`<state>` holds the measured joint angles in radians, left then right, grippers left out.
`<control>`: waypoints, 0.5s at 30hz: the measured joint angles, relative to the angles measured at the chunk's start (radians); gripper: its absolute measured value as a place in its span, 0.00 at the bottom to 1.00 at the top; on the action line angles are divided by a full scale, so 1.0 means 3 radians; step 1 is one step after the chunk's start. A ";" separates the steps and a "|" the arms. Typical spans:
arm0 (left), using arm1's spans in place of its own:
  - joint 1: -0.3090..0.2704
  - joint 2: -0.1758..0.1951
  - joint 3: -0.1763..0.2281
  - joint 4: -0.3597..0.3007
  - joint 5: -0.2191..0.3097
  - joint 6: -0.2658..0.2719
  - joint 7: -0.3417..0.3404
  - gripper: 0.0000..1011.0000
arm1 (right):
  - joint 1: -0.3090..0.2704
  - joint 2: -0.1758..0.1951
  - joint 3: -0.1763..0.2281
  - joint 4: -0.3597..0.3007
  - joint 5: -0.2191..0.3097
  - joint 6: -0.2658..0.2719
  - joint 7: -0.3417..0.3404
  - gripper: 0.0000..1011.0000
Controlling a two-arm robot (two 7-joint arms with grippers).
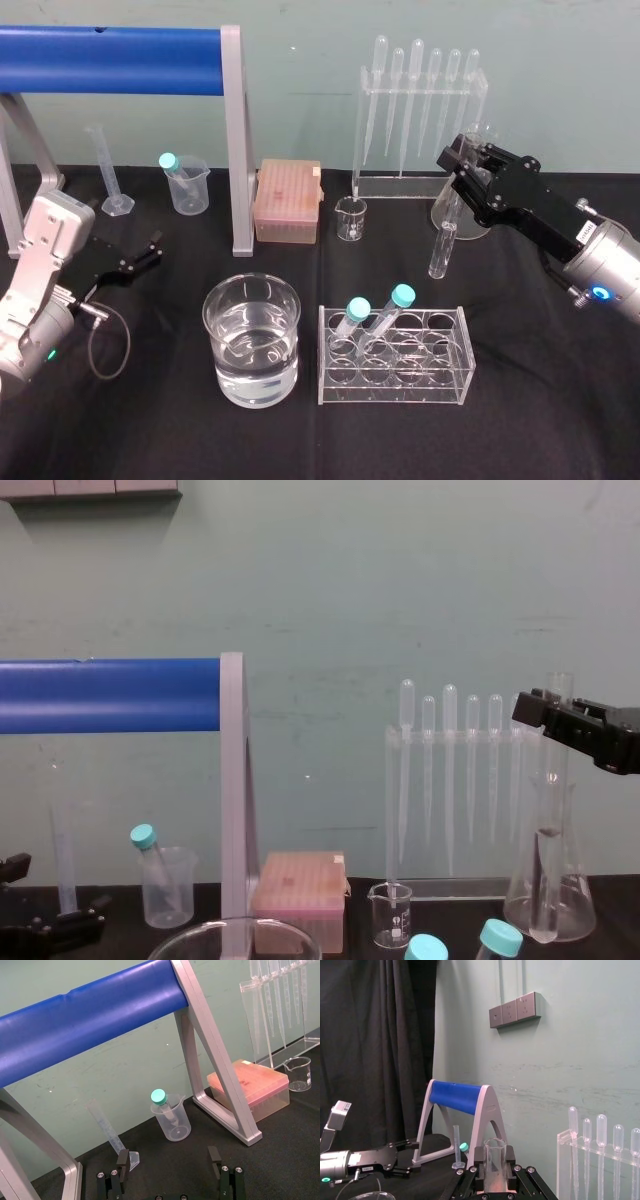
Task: Hold the test tube with one hand and immerse one end into the beaker, then return it to the test tube rack.
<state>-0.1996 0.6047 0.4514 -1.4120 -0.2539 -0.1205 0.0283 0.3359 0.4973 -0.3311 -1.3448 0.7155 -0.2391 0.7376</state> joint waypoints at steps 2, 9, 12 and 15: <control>0.0000 0.0000 0.0000 0.0000 0.0000 0.0000 0.0000 0.99 | 0.0000 0.0000 0.0000 0.0000 0.0000 0.0000 0.0000 0.24; 0.0000 0.0000 0.0000 0.0000 0.0000 0.0000 0.0000 0.99 | 0.0143 -0.0063 -0.0057 0.0070 0.0094 0.0006 0.0247 0.24; 0.0000 0.0000 0.0000 0.0000 0.0000 0.0000 0.0000 0.99 | 0.0246 -0.0107 -0.0117 0.0119 0.0148 0.0011 0.0399 0.24; 0.0000 0.0000 0.0000 0.0000 0.0000 0.0000 0.0000 0.99 | 0.0336 -0.0144 -0.0182 0.0162 0.0182 0.0018 0.0521 0.24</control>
<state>-0.1995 0.6047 0.4514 -1.4120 -0.2539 -0.1205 0.0283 0.4367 0.4541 -0.3857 -1.2961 0.7702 -0.2339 0.8940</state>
